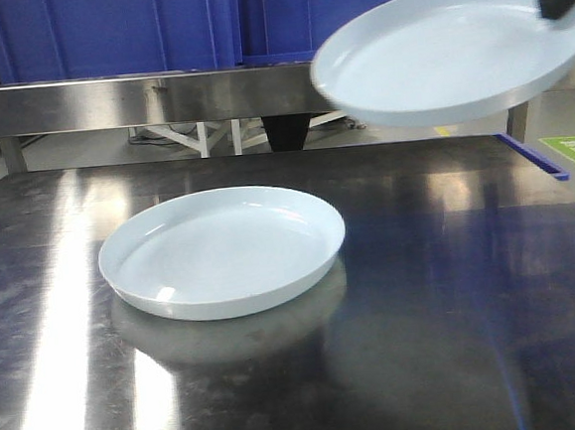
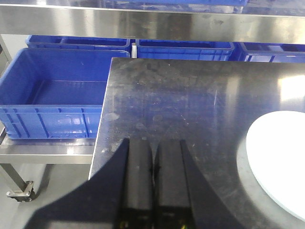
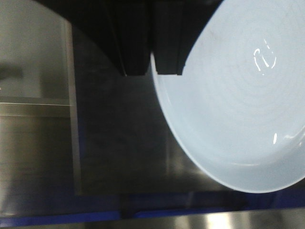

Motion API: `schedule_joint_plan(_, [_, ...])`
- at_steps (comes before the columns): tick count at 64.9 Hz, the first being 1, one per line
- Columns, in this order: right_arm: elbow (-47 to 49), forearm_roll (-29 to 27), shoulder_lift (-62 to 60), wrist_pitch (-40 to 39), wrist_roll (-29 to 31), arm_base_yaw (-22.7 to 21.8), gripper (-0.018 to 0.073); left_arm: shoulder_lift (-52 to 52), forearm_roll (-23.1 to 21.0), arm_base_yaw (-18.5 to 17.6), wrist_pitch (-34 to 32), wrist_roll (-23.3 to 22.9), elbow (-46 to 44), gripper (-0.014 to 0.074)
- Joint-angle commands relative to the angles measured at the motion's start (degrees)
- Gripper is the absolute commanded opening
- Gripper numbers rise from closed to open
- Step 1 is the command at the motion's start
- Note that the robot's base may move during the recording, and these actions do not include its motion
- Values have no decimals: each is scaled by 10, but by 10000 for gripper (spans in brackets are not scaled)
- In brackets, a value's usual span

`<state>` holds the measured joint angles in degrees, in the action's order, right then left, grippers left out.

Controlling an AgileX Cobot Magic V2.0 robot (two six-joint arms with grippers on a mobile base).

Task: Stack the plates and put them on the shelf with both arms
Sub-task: 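Carry the held plate over the centered plate and lower it on top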

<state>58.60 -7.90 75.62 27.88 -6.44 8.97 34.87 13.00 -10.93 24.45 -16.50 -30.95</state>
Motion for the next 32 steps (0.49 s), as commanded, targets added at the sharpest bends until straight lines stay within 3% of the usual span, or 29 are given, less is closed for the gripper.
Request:
schedule_joint_plan(1, [22,-11,8,-54,2,39,20,-1,4,-1,-47,-5,-17,83])
schedule_joint_plan(16, [47,-15,82,-75,2,122,20,-1,4,-1,-47,-5,-17,83])
schedule_joint_plan(32, [113,-15,150,-67,2,160,20,-1,4,-1,-47,-5,-17,83])
